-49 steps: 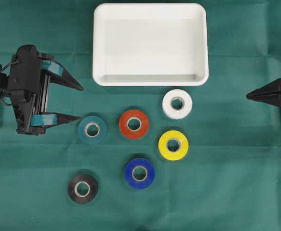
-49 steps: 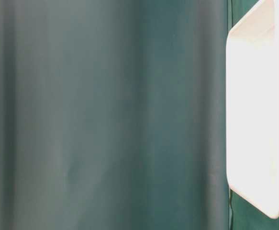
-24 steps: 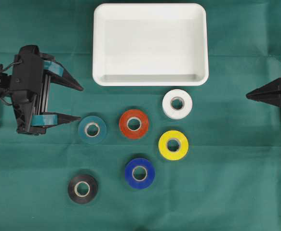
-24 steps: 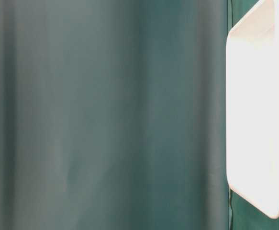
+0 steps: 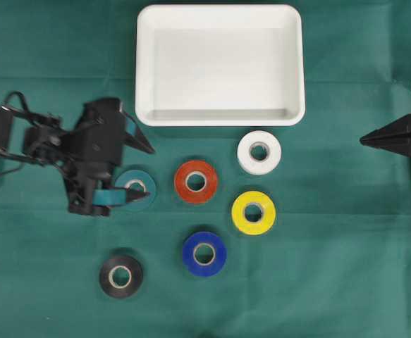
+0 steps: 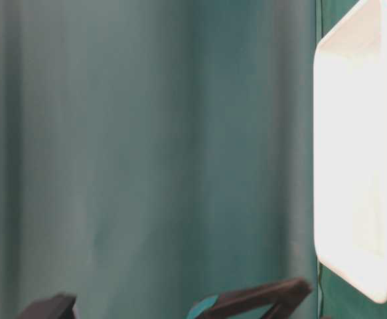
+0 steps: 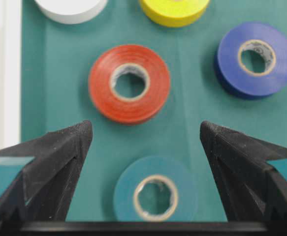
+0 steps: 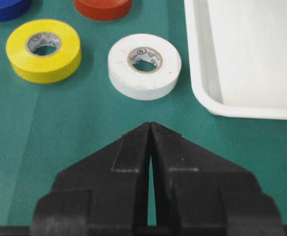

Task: Put the tape into the white case with the left arm.
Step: 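Move the open left gripper over the blue tape roll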

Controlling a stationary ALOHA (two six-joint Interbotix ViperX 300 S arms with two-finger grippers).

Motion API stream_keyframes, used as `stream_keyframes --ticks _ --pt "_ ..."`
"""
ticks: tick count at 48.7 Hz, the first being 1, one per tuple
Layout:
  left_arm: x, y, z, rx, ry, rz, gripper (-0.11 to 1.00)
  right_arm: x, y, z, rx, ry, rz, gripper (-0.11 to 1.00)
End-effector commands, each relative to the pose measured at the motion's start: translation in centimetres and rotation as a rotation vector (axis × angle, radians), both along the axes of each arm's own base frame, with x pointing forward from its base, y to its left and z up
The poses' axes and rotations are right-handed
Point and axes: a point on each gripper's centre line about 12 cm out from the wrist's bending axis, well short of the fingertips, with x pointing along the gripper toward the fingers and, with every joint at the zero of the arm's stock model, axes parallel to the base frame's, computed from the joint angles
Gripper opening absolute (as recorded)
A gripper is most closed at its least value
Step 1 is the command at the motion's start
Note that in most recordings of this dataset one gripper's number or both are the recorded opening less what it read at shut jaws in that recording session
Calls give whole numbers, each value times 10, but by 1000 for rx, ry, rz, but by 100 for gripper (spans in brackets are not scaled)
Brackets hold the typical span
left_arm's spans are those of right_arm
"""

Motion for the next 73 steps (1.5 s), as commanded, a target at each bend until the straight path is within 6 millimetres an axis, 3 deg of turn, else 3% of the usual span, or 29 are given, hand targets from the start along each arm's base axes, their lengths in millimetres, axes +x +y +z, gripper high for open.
stream_keyframes --ticks 1,17,34,73 --pt "15 -10 6 -3 -18 -23 99 2 0 3 0 -8 -1 -9" --pt "51 -42 -5 3 15 -92 99 2 0 4 0 -9 -1 -9" --pt "73 -67 -20 13 79 -137 99 2 0 4 0 -9 -1 -9" --pt "109 -71 -70 36 163 -132 99 1 0 1 0 -20 0 -9"
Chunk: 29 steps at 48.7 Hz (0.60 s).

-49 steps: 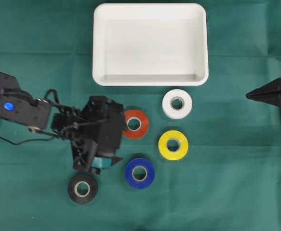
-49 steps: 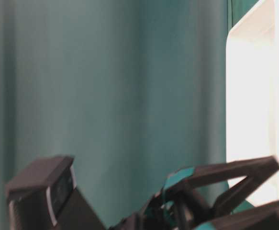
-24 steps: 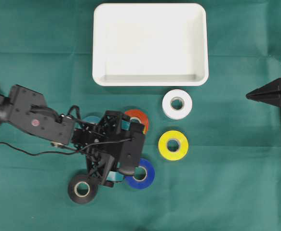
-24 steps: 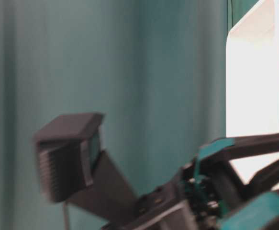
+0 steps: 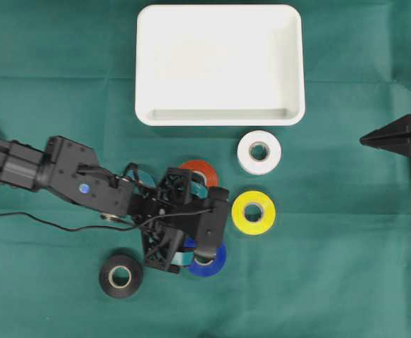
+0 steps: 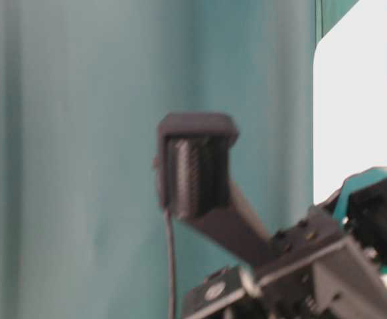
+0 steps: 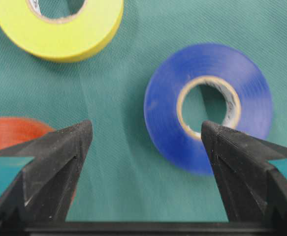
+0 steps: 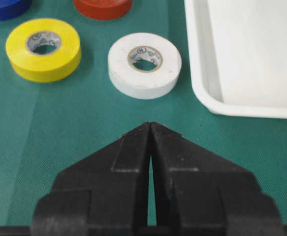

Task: Put the tape into the white case with the left arm.
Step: 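Move the open left gripper over the blue tape roll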

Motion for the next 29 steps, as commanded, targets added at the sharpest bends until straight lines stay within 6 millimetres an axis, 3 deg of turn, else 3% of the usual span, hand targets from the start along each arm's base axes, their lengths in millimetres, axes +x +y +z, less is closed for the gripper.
stream_keyframes --ticks 1,29 --pt "12 -1 12 -7 -44 1 99 2 0 3 0 -17 -1 -9" --pt "26 3 -11 4 -9 15 99 2 0 1 0 -21 0 -9"
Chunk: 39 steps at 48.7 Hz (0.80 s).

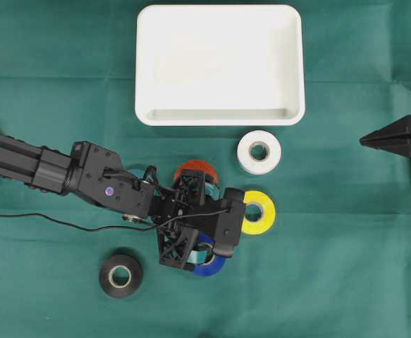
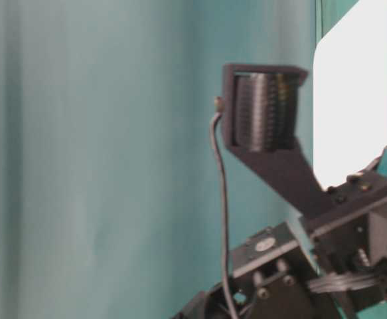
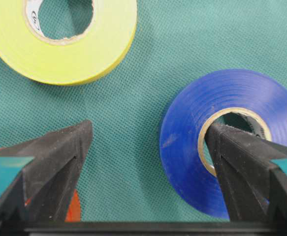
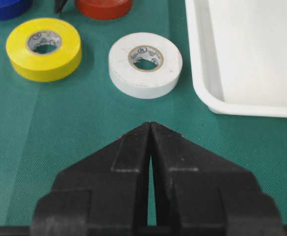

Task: Put the tape into the white case with the left arm.
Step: 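Move the open left gripper over the blue tape roll, then lower the left gripper and close it on the blue tape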

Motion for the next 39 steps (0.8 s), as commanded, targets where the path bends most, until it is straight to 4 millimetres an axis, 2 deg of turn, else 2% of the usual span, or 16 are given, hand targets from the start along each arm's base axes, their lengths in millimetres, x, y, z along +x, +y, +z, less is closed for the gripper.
stream_keyframes --ticks 1,9,13,17,24,26,34,39 --pt "7 1 12 -5 -37 2 99 3 0 4 0 -11 -1 -9" --pt "8 0 15 -7 -46 0 98 3 0 4 0 -12 -1 -9" --pt "9 -1 18 -8 -53 -1 93 3 0 4 0 -11 -1 -9" --pt "10 -3 20 -9 -59 -7 75 2 0 4 0 -12 -1 -9" --pt "9 -4 21 -10 -62 -10 33 2 0 4 0 -12 -1 -9" --pt "9 -4 21 -10 -61 -7 26 3 0 5 0 -14 -1 -9" --pt "9 -4 30 -16 -80 -8 26 2 0 4 0 -14 -1 -9" --pt "8 -6 46 -23 -108 -12 26 2 0 4 0 -12 -1 -9"
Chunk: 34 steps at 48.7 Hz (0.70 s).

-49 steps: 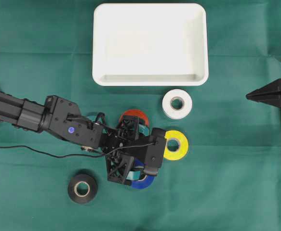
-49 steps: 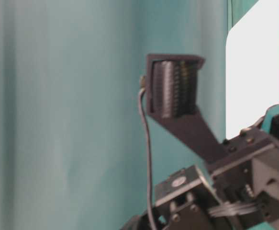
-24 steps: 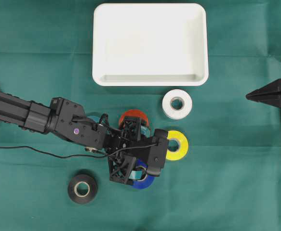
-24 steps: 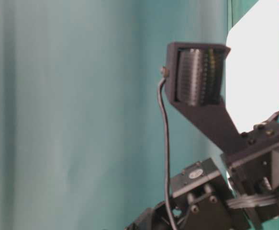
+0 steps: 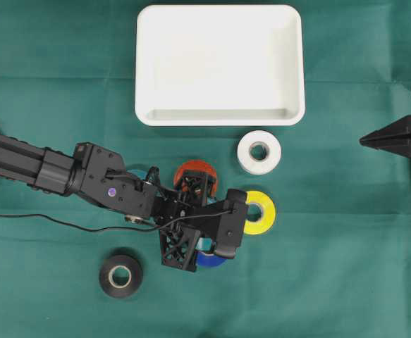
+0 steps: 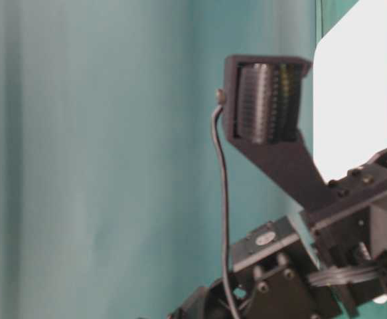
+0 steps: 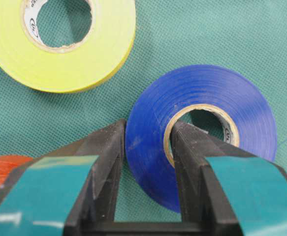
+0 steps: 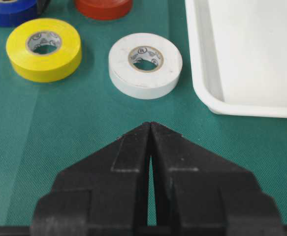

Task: Put the tape into the white case with the left arm.
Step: 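Lower the left gripper and close it on the blue tape, then lift the blue tape and carry it into the white tray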

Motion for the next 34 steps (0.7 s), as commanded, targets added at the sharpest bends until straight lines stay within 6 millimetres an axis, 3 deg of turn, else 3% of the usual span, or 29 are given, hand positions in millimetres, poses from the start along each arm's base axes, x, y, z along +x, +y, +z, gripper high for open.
stream_keyframes --ticks 1,14,34 --pt "4 -5 42 -23 -95 -7 26 2 0 3 0 -11 -1 -9" --pt "-9 -5 97 -36 -148 -19 26 2 0 3 0 -9 0 -9" --pt "-27 15 127 -15 -79 9 26 2 0 3 0 -9 0 -9"
